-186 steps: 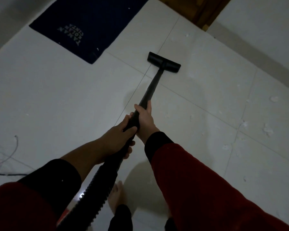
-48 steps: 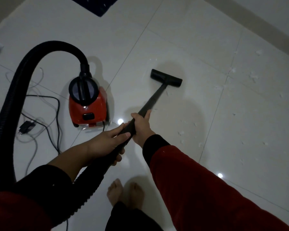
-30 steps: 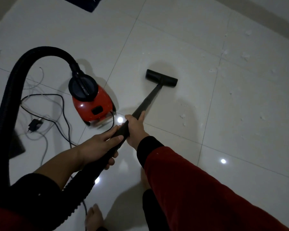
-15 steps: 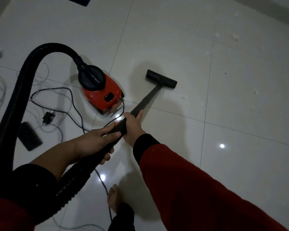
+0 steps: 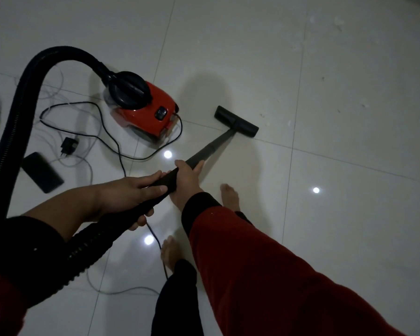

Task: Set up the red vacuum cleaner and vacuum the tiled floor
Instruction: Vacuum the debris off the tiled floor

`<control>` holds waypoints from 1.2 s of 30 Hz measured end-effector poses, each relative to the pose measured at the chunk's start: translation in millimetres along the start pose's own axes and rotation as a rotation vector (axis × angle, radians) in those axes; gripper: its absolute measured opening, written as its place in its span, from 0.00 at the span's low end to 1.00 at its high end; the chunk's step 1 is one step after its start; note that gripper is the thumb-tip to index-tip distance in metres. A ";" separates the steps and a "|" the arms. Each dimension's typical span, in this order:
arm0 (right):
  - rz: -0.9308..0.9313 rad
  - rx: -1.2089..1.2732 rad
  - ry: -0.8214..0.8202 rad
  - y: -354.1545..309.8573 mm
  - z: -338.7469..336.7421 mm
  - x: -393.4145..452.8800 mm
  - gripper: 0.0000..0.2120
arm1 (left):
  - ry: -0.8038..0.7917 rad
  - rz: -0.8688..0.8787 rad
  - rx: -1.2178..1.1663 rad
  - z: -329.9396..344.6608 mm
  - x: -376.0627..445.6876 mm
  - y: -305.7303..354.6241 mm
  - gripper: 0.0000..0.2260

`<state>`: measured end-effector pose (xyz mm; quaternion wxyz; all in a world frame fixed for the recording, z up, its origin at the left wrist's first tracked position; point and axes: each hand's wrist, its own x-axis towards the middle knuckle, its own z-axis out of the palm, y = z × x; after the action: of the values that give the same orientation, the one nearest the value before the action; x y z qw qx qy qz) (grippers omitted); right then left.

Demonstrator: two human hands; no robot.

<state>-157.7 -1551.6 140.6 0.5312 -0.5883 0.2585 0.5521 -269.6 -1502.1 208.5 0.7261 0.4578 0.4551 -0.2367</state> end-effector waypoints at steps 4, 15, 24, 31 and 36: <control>-0.018 0.091 0.036 6.3 -22.5 -6.0 0.39 | -0.062 -0.037 0.090 12.4 -0.8 4.5 0.28; 0.000 -0.048 0.077 -37.8 -79.4 31.9 0.39 | -0.028 0.017 -0.001 67.0 57.6 8.6 0.28; -0.005 -0.216 -0.019 -127.4 -88.7 84.2 0.38 | 0.040 0.097 -0.235 98.7 121.5 61.7 0.26; 0.012 -0.325 -0.055 -220.3 -65.9 131.6 0.39 | 0.063 0.114 -0.360 92.8 174.5 145.2 0.24; 0.005 -0.383 -0.103 -287.2 -52.0 162.5 0.38 | 0.025 0.159 -0.481 93.6 203.8 210.9 0.21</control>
<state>159.3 -1466.3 78.9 0.4207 -0.6490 0.1225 0.6219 28.9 -1470.7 140.0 0.8249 0.3089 0.4699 -0.0581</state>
